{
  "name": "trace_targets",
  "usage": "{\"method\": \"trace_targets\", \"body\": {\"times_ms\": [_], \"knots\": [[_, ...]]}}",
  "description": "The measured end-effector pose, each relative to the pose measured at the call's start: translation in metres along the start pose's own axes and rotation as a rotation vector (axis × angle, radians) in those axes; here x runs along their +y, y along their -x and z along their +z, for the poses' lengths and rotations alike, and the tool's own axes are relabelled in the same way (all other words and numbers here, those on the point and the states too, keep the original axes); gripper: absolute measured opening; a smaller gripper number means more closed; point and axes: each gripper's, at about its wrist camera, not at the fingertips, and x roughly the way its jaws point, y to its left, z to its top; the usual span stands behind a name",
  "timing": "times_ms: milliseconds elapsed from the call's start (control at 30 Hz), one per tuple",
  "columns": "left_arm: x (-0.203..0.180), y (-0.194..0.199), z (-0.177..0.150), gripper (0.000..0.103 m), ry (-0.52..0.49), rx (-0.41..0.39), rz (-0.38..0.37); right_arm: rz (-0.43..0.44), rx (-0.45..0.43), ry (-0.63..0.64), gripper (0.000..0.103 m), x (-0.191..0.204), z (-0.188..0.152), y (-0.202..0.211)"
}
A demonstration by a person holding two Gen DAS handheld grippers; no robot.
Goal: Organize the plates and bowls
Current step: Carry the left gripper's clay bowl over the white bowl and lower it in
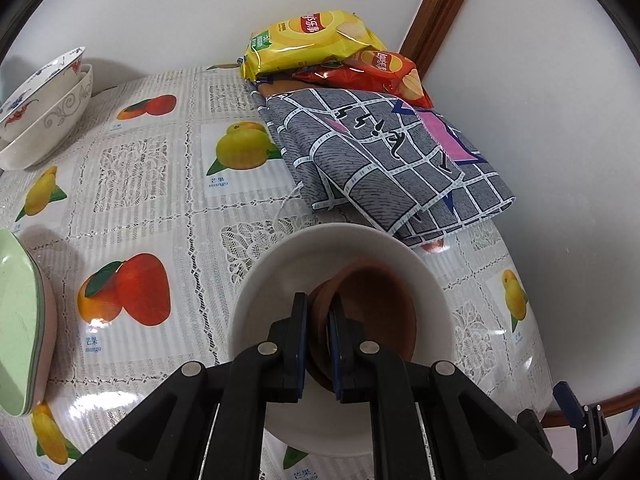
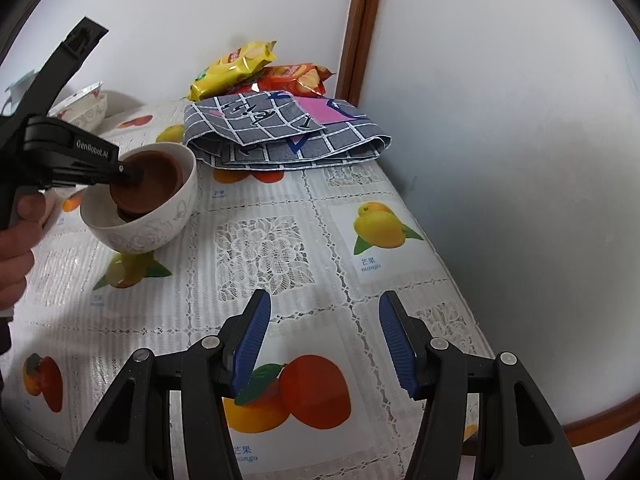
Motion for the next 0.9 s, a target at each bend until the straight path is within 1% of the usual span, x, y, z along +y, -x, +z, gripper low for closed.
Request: {"method": "trace_targets", "body": {"times_ms": [167, 233, 300, 433, 500, 600, 733, 800, 833, 900], "knots": [[0.000, 0.002, -0.003, 0.012, -0.003, 0.013, 0.005, 0.017, 0.000, 0.002, 0.056, 0.003, 0.000, 0.005], [-0.001, 0.003, -0.005, 0.015, -0.008, 0.009, 0.004, 0.050, 0.011, -0.006, 0.056, 0.004, 0.001, 0.009], [-0.001, 0.003, -0.006, 0.032, -0.007, 0.017, 0.003, 0.107, 0.009, -0.035, 0.056, 0.002, 0.003, 0.015], [-0.004, 0.013, -0.010, 0.040, -0.020, 0.000, -0.010, 0.134, -0.003, -0.068, 0.056, 0.002, 0.005, 0.027], [-0.005, 0.020, -0.011, 0.050, -0.028, -0.013, -0.010, 0.127, -0.009, -0.075, 0.056, 0.002, 0.004, 0.032], [-0.004, 0.035, -0.014, 0.051, -0.042, -0.040, -0.003, 0.122, -0.009, -0.080, 0.056, 0.005, 0.003, 0.039], [0.005, 0.057, -0.020, 0.051, -0.052, -0.061, 0.017, 0.092, -0.011, -0.075, 0.057, 0.012, 0.003, 0.047], [0.013, 0.067, -0.024, 0.054, -0.052, -0.063, 0.023, 0.083, -0.017, -0.084, 0.061, 0.016, 0.004, 0.055], [0.017, 0.073, -0.027, 0.054, -0.051, -0.062, 0.023, 0.082, -0.020, -0.091, 0.065, 0.018, 0.005, 0.058], [0.025, 0.086, -0.033, 0.056, -0.062, -0.079, 0.040, 0.088, -0.034, -0.114, 0.068, 0.023, 0.006, 0.067]]}}
